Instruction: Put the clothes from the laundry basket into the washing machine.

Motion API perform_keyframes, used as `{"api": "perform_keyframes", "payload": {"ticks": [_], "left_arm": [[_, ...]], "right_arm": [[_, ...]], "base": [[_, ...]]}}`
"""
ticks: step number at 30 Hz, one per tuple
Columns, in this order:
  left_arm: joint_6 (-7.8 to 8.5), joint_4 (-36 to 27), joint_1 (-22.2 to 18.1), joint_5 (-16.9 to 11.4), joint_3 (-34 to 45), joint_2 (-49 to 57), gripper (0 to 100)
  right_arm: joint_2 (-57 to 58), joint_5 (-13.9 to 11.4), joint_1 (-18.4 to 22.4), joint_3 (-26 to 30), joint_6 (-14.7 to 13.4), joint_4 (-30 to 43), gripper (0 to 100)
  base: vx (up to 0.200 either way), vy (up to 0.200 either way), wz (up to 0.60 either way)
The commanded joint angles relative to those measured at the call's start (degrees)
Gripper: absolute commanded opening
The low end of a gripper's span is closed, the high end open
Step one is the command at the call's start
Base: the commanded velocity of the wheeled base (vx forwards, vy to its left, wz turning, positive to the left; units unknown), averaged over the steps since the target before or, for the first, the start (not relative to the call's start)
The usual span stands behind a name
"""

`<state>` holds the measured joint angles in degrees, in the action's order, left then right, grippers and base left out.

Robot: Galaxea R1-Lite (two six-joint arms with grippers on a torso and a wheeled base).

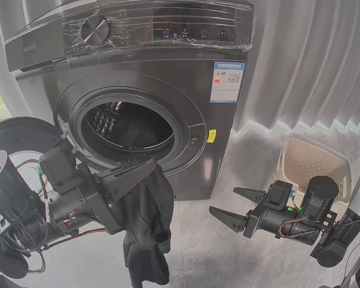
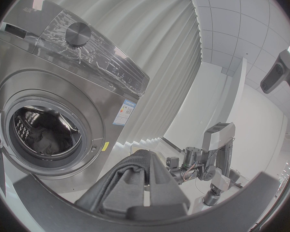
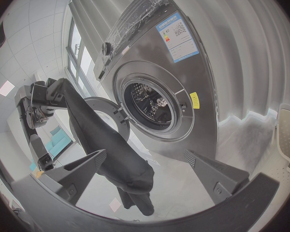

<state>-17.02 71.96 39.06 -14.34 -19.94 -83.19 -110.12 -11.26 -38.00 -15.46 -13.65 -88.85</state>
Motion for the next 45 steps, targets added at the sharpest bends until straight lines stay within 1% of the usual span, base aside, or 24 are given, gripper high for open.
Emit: {"api": "perform_keyframes", "payload": {"ticks": [1, 2, 3, 12, 13, 14, 15, 19, 23, 30, 32, 37, 45], "left_arm": [[0.14, 0.1, 2.9, 2.2, -1.9, -2.0, 0], [0.14, 0.1, 3.4, 3.6, -2.4, -2.6, 0], [0.23, 0.2, 3.4, 4.0, -2.6, -2.9, 0], [0.06, 1.6, 3.3, 4.4, -4.8, -3.2, 0], [-0.03, 1.9, 3.3, 5.4, -5.3, -3.1, 0], [-0.03, 2.0, 3.3, 5.5, -5.4, -3.1, 0], [-0.03, 2.0, 3.3, 6.3, -5.5, -3.2, 0], [-0.21, 2.6, 3.4, 6.6, -6.3, -3.1, 0], [-0.12, 3.1, 3.4, 6.6, -6.8, -3.2, 0], [-0.21, 3.1, 3.4, 6.6, -7.1, -3.3, 0], [-0.21, 3.1, 3.4, 6.6, -7.2, -3.3, 0], [-0.21, 3.1, 3.3, 6.6, -7.5, -3.3, 0], [-0.12, 3.1, 3.3, 6.8, -7.9, -3.1, 0]], "right_arm": [[-0.3, -0.2, 1.3, 0.5, 0.2, 0.0, 100], [-0.1, -0.2, 1.7, 0.6, 0.2, 0.0, 100], [-0.1, -0.2, 1.8, 0.7, 0.3, 0.0, 100], [0.0, -0.2, 3.0, 1.5, 0.6, -0.1, 100], [0.0, -0.2, 3.3, 1.2, 0.8, -0.1, 100], [0.0, -0.2, 3.4, 1.0, 0.9, -0.1, 100], [-0.2, -0.2, 3.9, 0.3, 1.1, -0.2, 100], [0.0, -0.2, 5.2, -1.6, 1.2, -0.2, 100], [0.3, -0.2, 5.7, -1.5, 1.3, -0.2, 100], [0.2, -0.2, 5.5, -0.7, 1.5, -0.1, 100], [0.1, -0.2, 5.1, 0.5, 2.1, -0.1, 100], [0.0, -0.3, 4.6, 2.0, 2.5, -0.1, 100], [-0.2, -0.4, 2.1, 1.9, 2.6, -0.1, 100]], "base": [[0.0, 0.0, 0.0], [0.0, 0.0, 0.0], [0.0, 0.0, 0.0], [0.0, 0.0, 0.0], [0.0, 0.0, 0.0], [0.0, 0.0, 0.0], [0.0, 0.0, 0.0], [0.0, 0.0, 0.0], [0.0, 0.0, 0.0], [0.0, 0.0, 0.0], [0.0, 0.0, 0.0], [0.0, 0.0, 0.0], [0.0, 0.0, 0.0]]}}
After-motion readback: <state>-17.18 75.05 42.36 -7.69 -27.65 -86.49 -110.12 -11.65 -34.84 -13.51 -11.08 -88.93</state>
